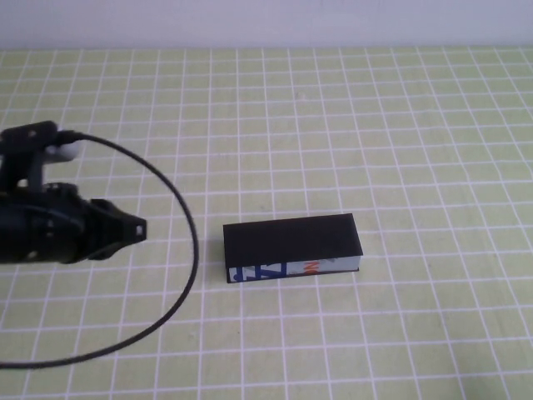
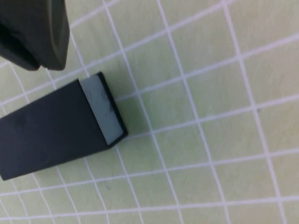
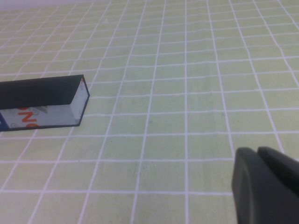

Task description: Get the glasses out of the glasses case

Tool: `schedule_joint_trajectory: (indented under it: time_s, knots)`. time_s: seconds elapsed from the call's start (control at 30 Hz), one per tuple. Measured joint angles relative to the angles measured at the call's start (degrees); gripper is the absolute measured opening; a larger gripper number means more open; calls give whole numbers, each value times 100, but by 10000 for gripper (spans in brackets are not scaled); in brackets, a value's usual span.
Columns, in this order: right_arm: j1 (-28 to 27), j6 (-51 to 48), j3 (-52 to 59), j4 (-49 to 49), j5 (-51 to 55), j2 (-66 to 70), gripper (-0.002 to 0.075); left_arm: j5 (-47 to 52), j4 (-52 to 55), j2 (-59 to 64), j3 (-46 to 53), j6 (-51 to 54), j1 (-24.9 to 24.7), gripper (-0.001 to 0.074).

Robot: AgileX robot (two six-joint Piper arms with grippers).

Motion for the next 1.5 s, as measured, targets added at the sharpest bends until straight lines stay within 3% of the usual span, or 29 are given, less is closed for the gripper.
schedule_joint_trajectory:
  time_s: [0.23,0.63,0.93,1.27,1.37,1.5]
  knots:
    - [0,0,0,0,0,0,-17,-411,-487,1971,-1213,649,-690,-4]
    - [0,0,0,0,0,0,-17,-4,-1104,3950,-2802,1196,-755,-4]
    - [0,0,0,111,-397,0,-17,113,-1033,4361,-2857,1201,-755,-4]
    - [0,52,0,2077,-2348,0,-17,113,-1033,4387,-2867,1201,-755,-4]
    - [0,114,-46,2429,-2178,17,-17,113,-1033,4387,-2867,1201,-755,-4]
    - [0,131,-609,2601,-1097,733,-17,113,-1033,4387,-2867,1201,-755,-4]
